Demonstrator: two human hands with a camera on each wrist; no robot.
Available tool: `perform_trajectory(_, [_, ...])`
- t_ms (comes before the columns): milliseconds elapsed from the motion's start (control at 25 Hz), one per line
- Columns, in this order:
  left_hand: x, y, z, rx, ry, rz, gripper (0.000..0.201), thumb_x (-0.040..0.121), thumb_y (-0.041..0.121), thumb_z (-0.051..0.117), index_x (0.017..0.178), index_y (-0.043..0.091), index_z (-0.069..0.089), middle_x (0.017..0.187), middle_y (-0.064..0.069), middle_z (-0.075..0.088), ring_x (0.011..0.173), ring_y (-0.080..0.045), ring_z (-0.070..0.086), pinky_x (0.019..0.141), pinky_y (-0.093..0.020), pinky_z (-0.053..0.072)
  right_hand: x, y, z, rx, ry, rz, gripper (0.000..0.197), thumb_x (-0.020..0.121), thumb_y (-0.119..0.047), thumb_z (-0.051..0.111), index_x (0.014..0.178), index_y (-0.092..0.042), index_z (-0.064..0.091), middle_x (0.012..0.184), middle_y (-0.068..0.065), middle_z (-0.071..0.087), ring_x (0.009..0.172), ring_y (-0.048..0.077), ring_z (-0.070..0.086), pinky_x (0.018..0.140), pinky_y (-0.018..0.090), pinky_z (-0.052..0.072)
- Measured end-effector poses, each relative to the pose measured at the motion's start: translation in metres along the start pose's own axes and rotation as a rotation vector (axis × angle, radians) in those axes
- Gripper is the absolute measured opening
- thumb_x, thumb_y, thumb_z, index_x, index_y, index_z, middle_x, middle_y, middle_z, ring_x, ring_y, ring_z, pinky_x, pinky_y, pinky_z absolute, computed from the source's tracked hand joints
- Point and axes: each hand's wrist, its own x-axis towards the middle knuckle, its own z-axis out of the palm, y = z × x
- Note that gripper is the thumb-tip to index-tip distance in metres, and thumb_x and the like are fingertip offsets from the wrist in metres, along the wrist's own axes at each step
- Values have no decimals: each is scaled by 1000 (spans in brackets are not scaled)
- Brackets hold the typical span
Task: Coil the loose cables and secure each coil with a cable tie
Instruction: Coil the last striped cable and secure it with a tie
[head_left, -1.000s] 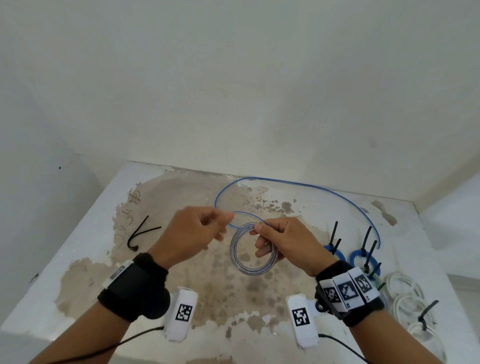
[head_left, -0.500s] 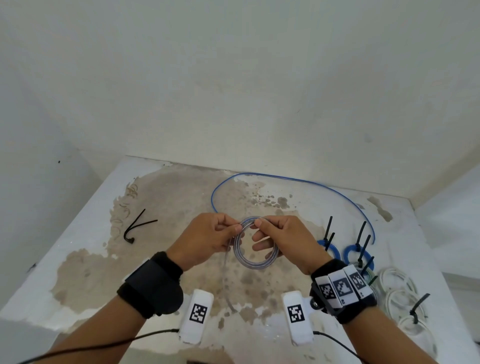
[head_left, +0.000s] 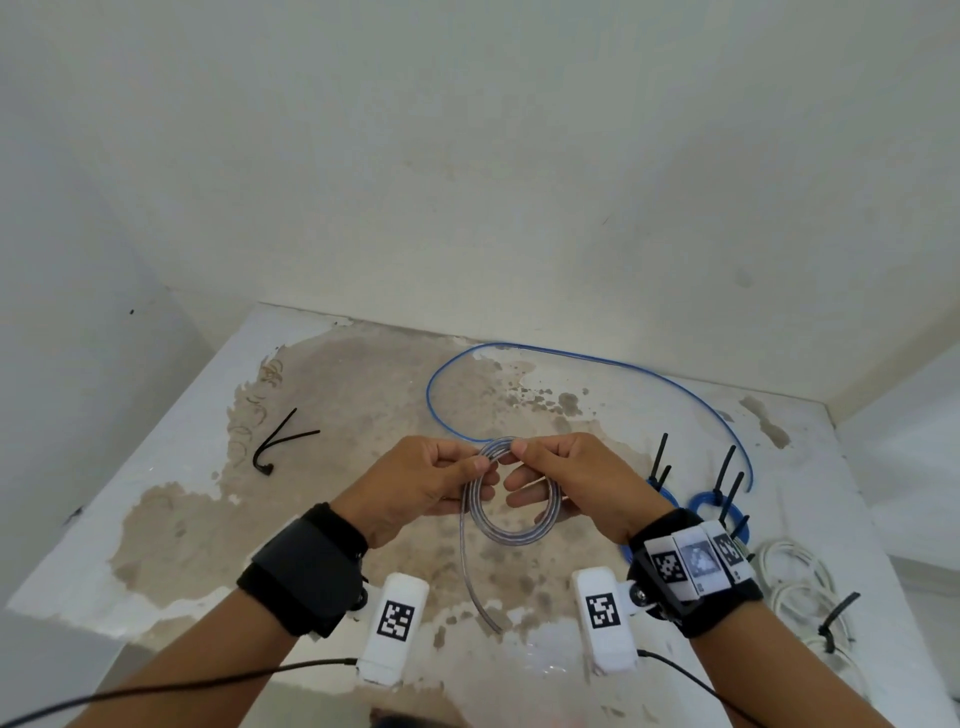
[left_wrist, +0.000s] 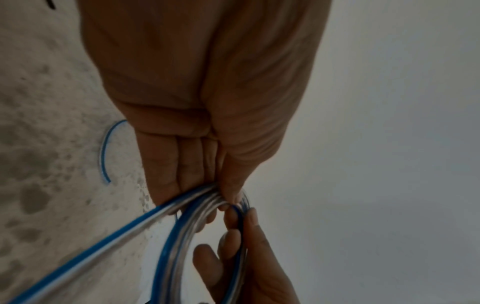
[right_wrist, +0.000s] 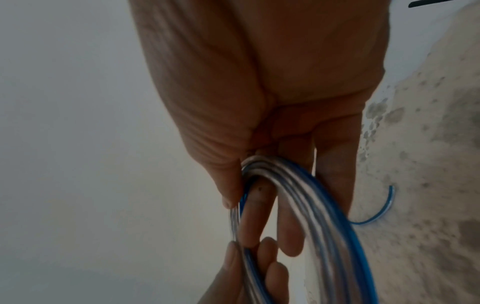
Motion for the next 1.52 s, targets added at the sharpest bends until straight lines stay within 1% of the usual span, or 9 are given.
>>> perform_trajectory(200, [2, 3, 5, 45, -17, -4, 19, 88, 21, 75, 105, 16, 78, 95, -14, 77, 89, -17, 73, 80, -24, 58, -4, 5, -1, -7, 40, -26, 28, 97, -42, 63, 103, -20, 79, 91, 6, 78, 90, 21, 77, 72, 37, 55])
perform_trajectory(480, [10, 4, 2, -161, 19, -64, 41, 74, 28, 75, 111, 9, 75, 98, -7, 77, 92, -15, 74, 73, -22, 58, -3, -6, -7, 9, -10, 3, 31, 99, -47, 59, 110, -25, 77, 99, 2, 79, 94, 18, 76, 73, 29, 59])
perform_trajectory(640, [19, 5, -9, -423, 257, 3, 14, 89, 22, 68, 94, 9, 72, 88, -6, 73, 74, -9, 73, 63, -20, 58, 2, 10, -12, 114, 85, -24, 39, 103, -50, 46, 120, -25, 70, 112, -3, 76, 101, 18, 74, 92, 39, 55])
perform_trajectory(840, [26, 13, -25, -733, 423, 121, 11, 96, 20, 63, 87, 17, 68, 76, 4, 74, 70, -4, 71, 72, -18, 58, 5, 38, 28, 461, 57, -114, 38, 95, -34, 65, 130, -18, 64, 124, 6, 70, 99, 29, 71, 80, 35, 56])
perform_trajectory(1000, [29, 19, -31, -857, 442, 144, 10, 97, 17, 62, 89, 15, 67, 75, 3, 74, 70, -5, 72, 71, -19, 60, 30, 22, 62, 848, 214, -192, 36, 97, -12, 57, 132, -14, 55, 106, 8, 75, 87, 20, 74, 77, 28, 61])
perform_trajectory(1080, [27, 19, -42, -825, 424, 125, 10, 97, 18, 62, 89, 15, 67, 75, 3, 74, 71, -5, 71, 73, -19, 60, 39, 11, 72, 993, 242, -199, 38, 91, -13, 61, 128, -9, 57, 98, 7, 76, 81, 15, 74, 73, 24, 61])
perform_trajectory(1240, [12, 14, -70, -609, 320, 68, 8, 95, 19, 64, 92, 14, 70, 81, 1, 74, 76, -6, 71, 76, -19, 58, 62, -3, 90, 675, 357, -194, 24, 99, -24, 59, 120, -18, 68, 92, -4, 71, 70, 7, 63, 61, 23, 51])
perform_trajectory(1360, [7, 10, -95, -585, 285, 35, 9, 93, 19, 66, 97, 14, 72, 86, 1, 74, 80, -7, 72, 77, -20, 59, 73, -8, 106, 538, 381, -167, 22, 104, -23, 54, 117, -20, 71, 87, -4, 66, 73, 11, 57, 68, 27, 49])
perform_trajectory(1520, [18, 17, -132, -709, 326, -23, 11, 97, 19, 62, 92, 14, 69, 82, 2, 75, 74, -4, 73, 67, -18, 58, 78, -12, 141, 684, 367, -201, 23, 105, -18, 48, 116, -10, 66, 82, 1, 68, 88, 15, 64, 91, 32, 53])
